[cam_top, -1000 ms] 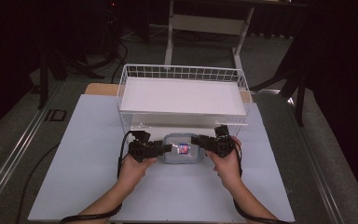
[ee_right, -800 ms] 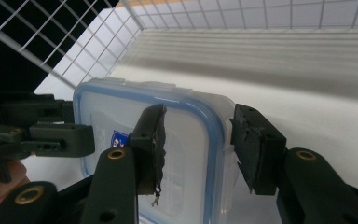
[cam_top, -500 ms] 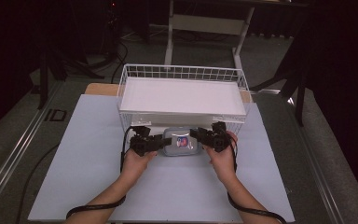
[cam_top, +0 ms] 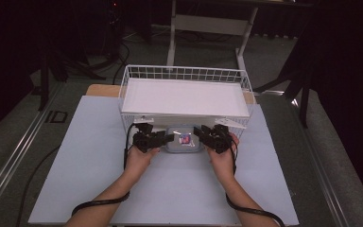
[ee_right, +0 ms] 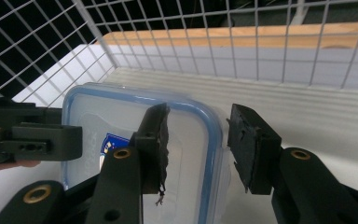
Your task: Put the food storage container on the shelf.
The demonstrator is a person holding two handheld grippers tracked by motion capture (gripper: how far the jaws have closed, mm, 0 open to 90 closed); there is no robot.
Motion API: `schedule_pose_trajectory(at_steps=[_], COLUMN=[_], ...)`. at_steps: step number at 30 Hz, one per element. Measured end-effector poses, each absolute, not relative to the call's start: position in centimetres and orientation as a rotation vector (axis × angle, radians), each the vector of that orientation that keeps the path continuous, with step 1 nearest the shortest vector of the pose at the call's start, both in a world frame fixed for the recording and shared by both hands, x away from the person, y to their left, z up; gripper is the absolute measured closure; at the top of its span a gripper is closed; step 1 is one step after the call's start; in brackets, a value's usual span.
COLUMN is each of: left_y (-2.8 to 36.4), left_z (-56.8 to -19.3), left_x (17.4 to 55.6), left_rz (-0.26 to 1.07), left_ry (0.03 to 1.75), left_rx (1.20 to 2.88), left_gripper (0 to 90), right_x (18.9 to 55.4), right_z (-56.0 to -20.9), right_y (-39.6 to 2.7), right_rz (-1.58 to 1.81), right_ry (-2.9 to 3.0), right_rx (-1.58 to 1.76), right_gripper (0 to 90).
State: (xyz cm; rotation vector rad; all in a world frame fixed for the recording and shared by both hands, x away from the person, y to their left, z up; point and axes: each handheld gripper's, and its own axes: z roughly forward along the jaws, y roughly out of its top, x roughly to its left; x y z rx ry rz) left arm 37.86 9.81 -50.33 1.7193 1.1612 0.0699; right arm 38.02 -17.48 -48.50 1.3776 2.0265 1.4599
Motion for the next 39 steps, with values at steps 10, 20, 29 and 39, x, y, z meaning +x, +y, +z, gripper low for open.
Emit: schedule_pose_trajectory(at_steps=[10,20,29,39], left_y=[9.1,8.6,9.2,10.7], left_z=[-50.7,-51.1,-50.7,-50.3], left_x=[38.6,38.8,38.0,34.4], left_rz=[0.15,0.232,0.233,0.218], left_ry=[1.101,1.164,1.11,1.069], left_rx=[1.736,1.732,1.727,1.759], left_gripper=[48.2,44.6,44.0,43.3], right_x=[38.3,38.3,37.5,34.6], right_z=[-49.0,-49.4,-49.6,-49.3], right_y=[-17.2,-16.9,-16.5,-16.3], right_rz=[1.438,1.428,1.399,1.425], right_ry=[1.951,1.945,1.99,2.071], right_rx=[1.34,1.343,1.174,1.168], right_gripper=[57.9,56.1,58.9,57.5])
